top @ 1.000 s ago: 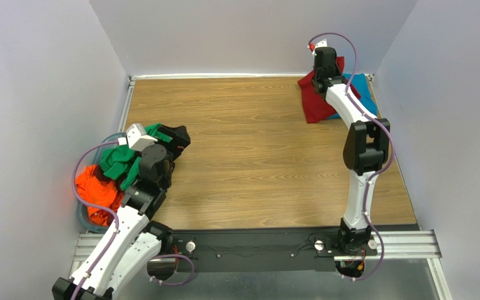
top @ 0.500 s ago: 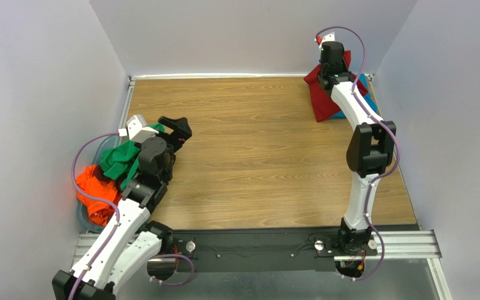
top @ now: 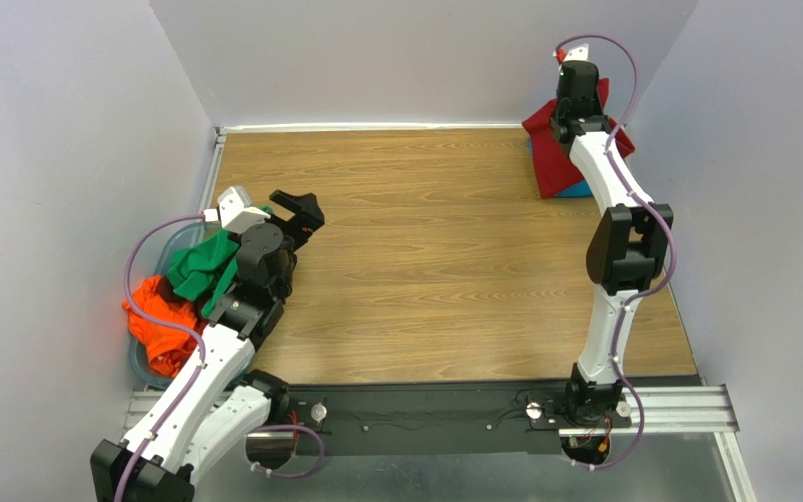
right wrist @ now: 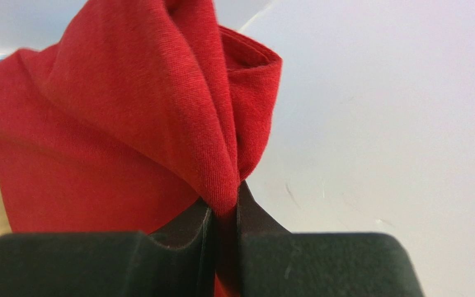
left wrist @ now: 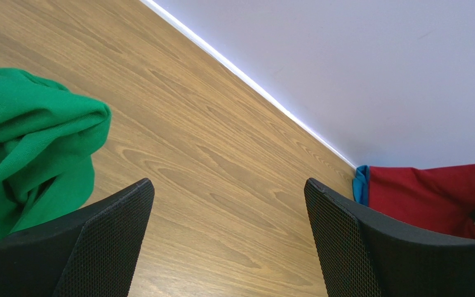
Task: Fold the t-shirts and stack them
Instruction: Neatly place the folded tshirt to the corner
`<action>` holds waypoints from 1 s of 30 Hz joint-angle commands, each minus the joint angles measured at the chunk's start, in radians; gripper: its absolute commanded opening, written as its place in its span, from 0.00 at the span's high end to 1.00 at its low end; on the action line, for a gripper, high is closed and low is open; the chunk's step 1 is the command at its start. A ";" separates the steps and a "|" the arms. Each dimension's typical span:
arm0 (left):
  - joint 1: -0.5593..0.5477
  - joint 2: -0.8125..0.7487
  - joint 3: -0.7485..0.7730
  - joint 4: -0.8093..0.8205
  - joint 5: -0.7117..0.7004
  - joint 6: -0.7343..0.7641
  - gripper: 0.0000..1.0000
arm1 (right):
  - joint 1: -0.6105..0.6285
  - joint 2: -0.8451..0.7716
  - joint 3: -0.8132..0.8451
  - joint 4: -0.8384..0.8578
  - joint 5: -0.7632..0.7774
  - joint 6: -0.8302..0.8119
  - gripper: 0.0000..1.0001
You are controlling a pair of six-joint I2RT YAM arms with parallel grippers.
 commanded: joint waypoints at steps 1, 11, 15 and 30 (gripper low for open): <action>0.000 0.017 0.030 0.050 -0.024 0.025 0.02 | -0.047 0.048 0.058 0.032 -0.009 0.051 0.99; 0.000 0.085 0.063 0.061 -0.023 0.056 0.02 | -0.111 0.166 0.091 0.034 -0.102 0.121 0.95; 0.000 0.122 0.079 0.062 -0.008 0.064 0.02 | -0.128 0.221 0.120 0.032 -0.131 0.141 0.90; 0.000 0.217 0.139 0.056 0.052 0.102 0.02 | -0.171 0.364 0.220 0.032 -0.170 0.198 0.44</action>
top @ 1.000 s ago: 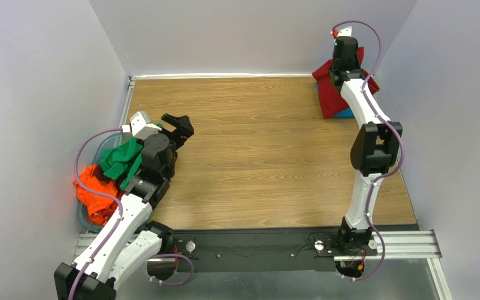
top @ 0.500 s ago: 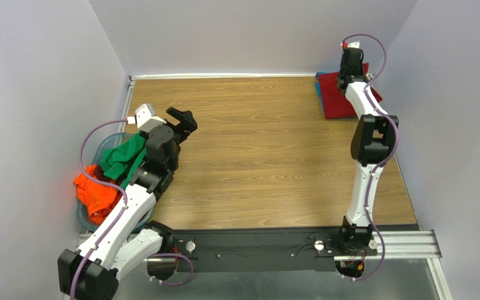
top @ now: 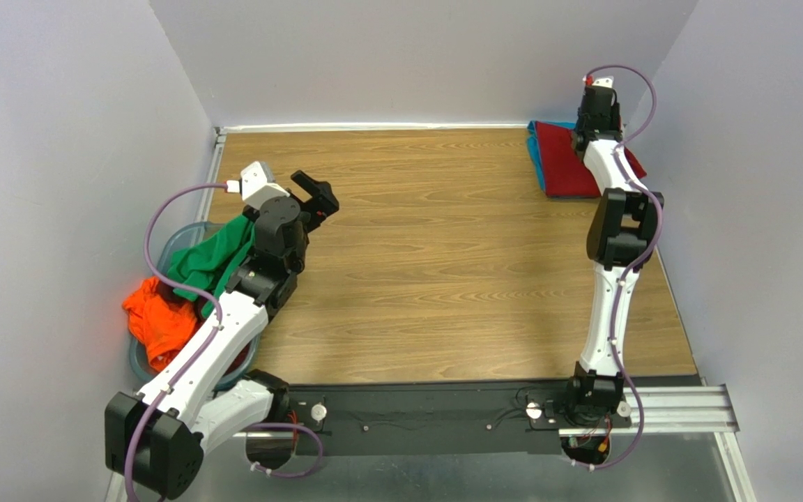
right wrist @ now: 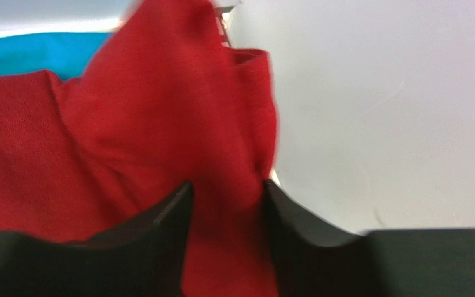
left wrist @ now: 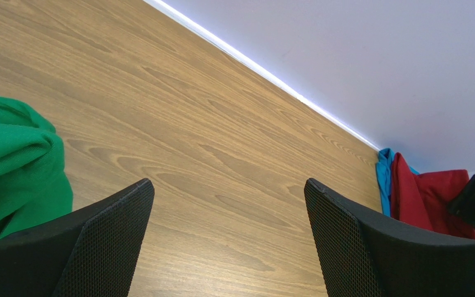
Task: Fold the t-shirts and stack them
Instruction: Neatly place the folded tshirt to the corner
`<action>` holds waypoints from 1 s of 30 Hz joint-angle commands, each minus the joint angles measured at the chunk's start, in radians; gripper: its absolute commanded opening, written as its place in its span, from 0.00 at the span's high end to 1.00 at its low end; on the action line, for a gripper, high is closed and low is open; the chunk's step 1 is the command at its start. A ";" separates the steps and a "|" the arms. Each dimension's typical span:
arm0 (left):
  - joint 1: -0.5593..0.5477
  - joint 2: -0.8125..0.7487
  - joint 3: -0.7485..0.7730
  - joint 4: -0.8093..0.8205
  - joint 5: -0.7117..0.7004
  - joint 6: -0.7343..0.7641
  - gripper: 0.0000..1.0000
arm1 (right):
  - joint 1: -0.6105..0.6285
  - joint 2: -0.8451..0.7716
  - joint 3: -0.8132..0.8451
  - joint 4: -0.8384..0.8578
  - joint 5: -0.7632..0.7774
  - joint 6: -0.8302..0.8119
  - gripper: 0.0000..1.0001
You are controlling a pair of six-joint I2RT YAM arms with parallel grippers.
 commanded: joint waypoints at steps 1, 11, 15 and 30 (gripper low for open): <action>0.000 0.007 0.032 0.014 0.012 0.026 0.02 | -0.001 0.029 0.031 0.023 -0.009 0.027 0.42; 0.000 0.010 0.031 0.013 0.037 0.038 0.02 | 0.000 -0.029 0.011 0.021 -0.026 0.061 0.00; 0.000 -0.003 0.025 0.014 0.037 0.040 0.02 | 0.000 -0.052 -0.018 0.021 -0.040 0.078 0.00; 0.000 -0.079 0.005 -0.019 0.021 0.020 0.02 | 0.036 -0.554 -0.544 0.014 -0.304 0.449 0.00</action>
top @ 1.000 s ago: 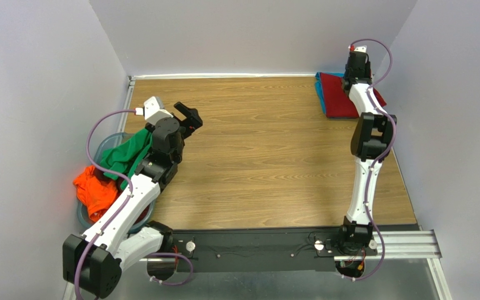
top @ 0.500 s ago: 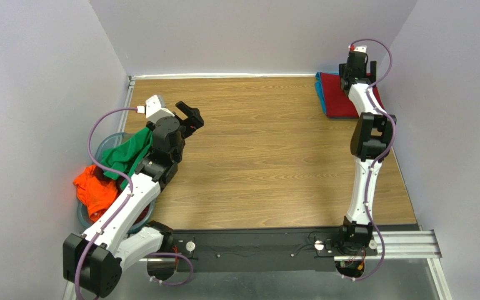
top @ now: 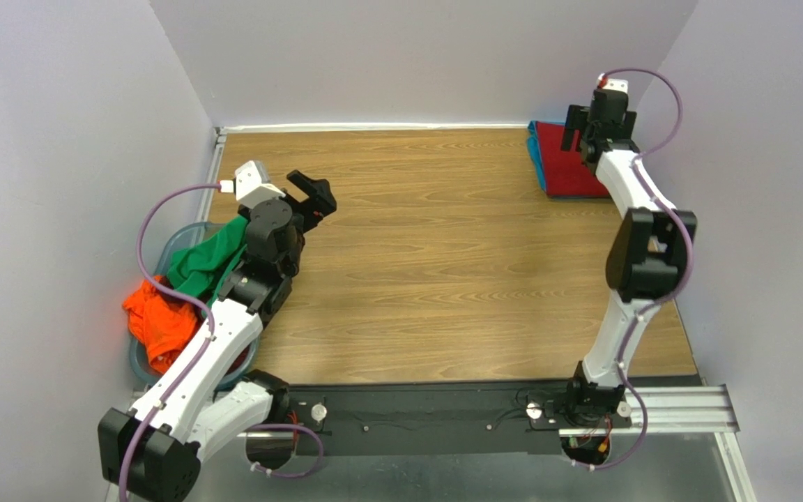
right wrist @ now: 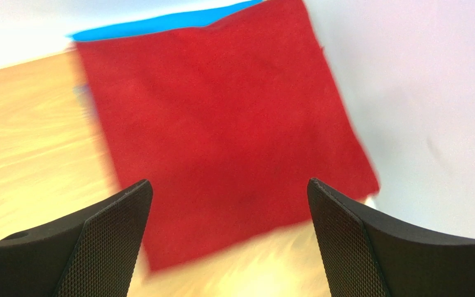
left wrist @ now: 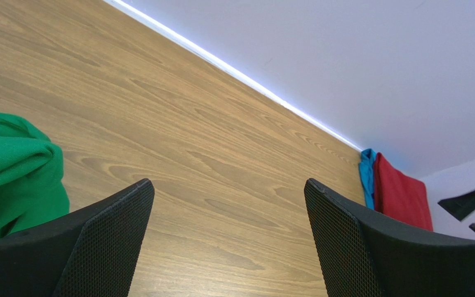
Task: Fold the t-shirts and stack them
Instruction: Reset both grippers
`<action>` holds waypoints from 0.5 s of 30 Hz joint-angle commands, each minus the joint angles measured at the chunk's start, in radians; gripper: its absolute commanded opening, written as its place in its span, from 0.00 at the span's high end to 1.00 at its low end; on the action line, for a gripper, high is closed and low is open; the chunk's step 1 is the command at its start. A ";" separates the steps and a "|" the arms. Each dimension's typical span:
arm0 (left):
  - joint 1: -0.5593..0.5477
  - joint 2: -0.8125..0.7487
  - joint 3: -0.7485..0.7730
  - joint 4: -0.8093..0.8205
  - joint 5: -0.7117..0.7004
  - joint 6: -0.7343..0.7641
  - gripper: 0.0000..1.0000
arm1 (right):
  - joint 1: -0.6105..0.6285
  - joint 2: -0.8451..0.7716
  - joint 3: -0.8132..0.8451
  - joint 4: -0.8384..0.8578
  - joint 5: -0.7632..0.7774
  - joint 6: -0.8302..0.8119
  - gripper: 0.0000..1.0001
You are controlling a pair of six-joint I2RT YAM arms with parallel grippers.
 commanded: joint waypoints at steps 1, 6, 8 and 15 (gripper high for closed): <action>0.000 -0.035 -0.009 -0.033 -0.008 -0.006 0.02 | 0.015 -0.218 -0.198 0.007 -0.113 0.205 0.00; 0.000 -0.080 -0.057 -0.044 0.002 -0.009 0.02 | 0.021 -0.528 -0.531 0.009 -0.173 0.352 0.00; 0.000 -0.118 -0.101 -0.019 0.018 -0.026 0.02 | 0.021 -0.618 -0.623 0.013 -0.197 0.375 0.00; 0.001 -0.212 -0.224 0.033 0.032 -0.094 0.02 | 0.021 -0.991 -1.003 0.012 -0.253 0.430 0.00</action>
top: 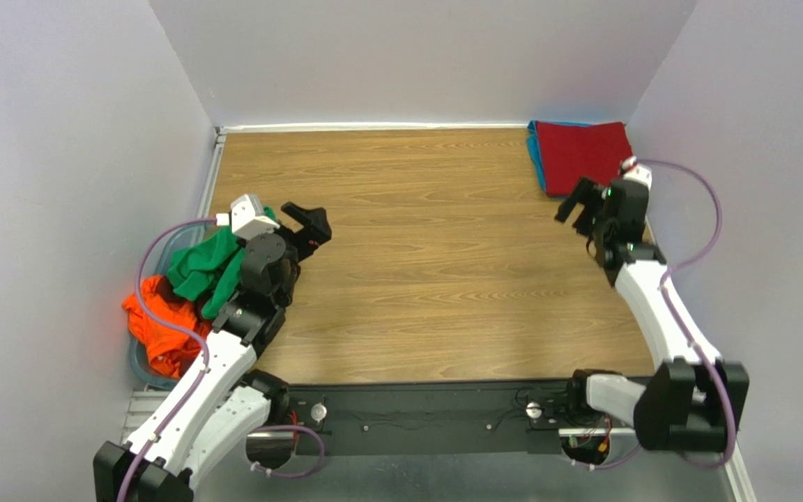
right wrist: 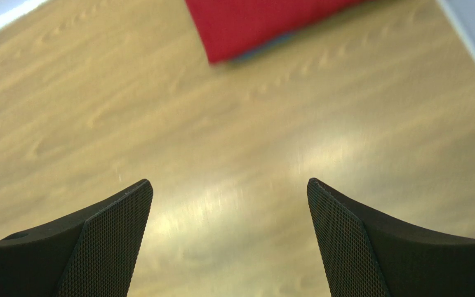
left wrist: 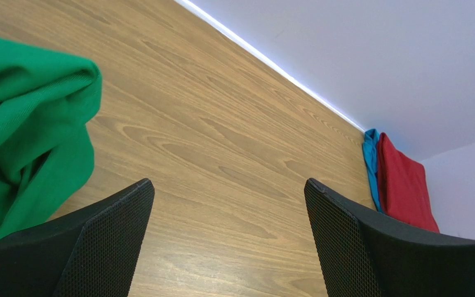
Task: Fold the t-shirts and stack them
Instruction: Reset both grippers
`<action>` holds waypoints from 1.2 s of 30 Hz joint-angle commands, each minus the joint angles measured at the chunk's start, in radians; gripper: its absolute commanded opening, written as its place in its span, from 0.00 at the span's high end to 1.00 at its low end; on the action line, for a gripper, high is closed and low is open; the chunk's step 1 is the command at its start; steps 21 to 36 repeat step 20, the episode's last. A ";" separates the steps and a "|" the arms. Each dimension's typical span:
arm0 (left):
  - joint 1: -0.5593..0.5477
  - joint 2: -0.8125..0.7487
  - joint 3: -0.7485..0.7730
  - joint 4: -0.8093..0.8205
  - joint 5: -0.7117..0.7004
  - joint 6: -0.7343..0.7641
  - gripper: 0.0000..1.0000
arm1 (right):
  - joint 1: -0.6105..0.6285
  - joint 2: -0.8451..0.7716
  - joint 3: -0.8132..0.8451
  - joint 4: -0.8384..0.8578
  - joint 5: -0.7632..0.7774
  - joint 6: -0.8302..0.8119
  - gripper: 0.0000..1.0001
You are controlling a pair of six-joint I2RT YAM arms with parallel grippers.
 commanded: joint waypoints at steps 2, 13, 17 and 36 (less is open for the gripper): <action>0.000 -0.043 -0.032 0.003 0.008 -0.044 0.02 | 0.002 -0.230 -0.225 -0.014 -0.073 0.072 0.00; 0.001 -0.049 -0.015 -0.089 0.006 -0.098 0.02 | 0.002 -0.456 -0.359 -0.012 -0.047 0.143 0.00; 0.001 -0.056 -0.009 -0.106 0.008 -0.105 0.02 | 0.002 -0.485 -0.368 -0.012 -0.039 0.143 0.00; 0.000 -0.057 -0.002 -0.121 0.011 -0.110 0.02 | 0.002 -0.499 -0.371 -0.012 -0.019 0.147 0.00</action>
